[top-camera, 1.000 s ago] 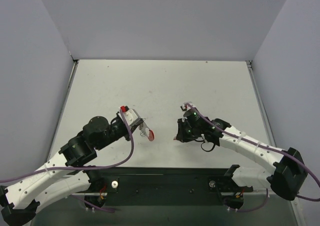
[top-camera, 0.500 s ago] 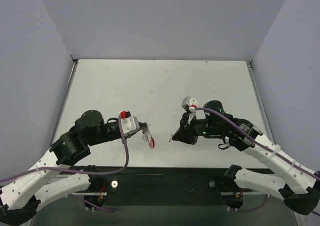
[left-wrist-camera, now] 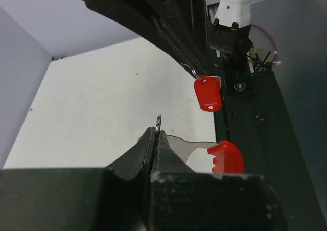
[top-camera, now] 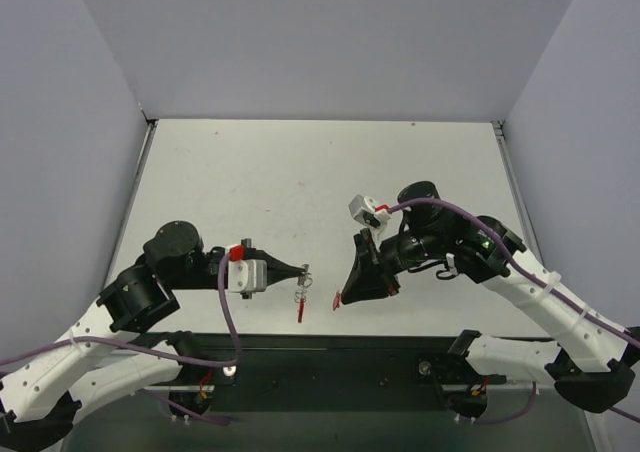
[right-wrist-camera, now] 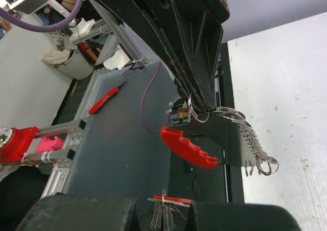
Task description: Put the keys on the keyring
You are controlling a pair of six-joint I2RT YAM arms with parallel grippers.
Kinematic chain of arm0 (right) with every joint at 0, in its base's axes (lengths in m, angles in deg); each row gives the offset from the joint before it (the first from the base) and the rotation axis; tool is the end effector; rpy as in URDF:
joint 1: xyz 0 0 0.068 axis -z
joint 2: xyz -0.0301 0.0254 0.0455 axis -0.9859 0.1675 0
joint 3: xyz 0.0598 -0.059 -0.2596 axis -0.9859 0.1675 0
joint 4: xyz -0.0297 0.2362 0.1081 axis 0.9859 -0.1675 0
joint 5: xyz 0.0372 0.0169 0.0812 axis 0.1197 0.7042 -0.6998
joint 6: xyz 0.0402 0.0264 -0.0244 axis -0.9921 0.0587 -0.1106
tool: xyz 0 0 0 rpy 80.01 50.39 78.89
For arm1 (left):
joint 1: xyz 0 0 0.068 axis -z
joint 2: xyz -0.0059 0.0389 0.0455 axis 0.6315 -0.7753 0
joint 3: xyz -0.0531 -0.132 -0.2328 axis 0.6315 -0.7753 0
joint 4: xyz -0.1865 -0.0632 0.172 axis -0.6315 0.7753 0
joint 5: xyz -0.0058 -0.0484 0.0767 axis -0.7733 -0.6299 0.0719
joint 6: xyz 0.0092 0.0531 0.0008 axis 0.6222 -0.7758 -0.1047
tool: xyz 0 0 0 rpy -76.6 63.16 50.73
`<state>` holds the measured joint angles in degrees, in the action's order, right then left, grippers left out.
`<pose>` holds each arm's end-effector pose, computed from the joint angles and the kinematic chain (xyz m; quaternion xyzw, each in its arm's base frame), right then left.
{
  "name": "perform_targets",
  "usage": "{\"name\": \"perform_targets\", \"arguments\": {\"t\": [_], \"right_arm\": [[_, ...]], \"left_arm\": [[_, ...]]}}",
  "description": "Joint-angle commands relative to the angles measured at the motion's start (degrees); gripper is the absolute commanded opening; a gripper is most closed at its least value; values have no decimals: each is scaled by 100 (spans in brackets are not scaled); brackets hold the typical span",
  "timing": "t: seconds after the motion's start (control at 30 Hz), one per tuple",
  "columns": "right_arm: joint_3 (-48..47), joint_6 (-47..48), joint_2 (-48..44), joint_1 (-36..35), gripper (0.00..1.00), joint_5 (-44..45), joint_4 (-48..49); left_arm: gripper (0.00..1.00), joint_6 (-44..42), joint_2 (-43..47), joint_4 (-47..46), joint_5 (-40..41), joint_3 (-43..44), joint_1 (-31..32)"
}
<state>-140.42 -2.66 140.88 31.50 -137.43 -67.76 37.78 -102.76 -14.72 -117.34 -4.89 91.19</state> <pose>0.1150 0.1769 0.4155 -0.5581 0.5433 0.5512 0.2991 0.0727 -0.1249 0.3973 0.5834 0.4594 -0.3727 0.5566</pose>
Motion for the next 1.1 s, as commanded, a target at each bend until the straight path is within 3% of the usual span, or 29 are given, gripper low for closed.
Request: {"name": "perform_targets", "arguments": {"t": [0.0,0.7,1.07], "right_arm": [[-250,231,-21,-27,0,-492,-171],[-602,363,391,-27,0,-44,-56],[-584,425,418,87,0,-246,-48]], "left_arm": [[0,-116,-163,-508,-531,290,0],[0,-353,-673,-965,-214,413,606],[0,-643,-744,-279,-320,791,765]]}}
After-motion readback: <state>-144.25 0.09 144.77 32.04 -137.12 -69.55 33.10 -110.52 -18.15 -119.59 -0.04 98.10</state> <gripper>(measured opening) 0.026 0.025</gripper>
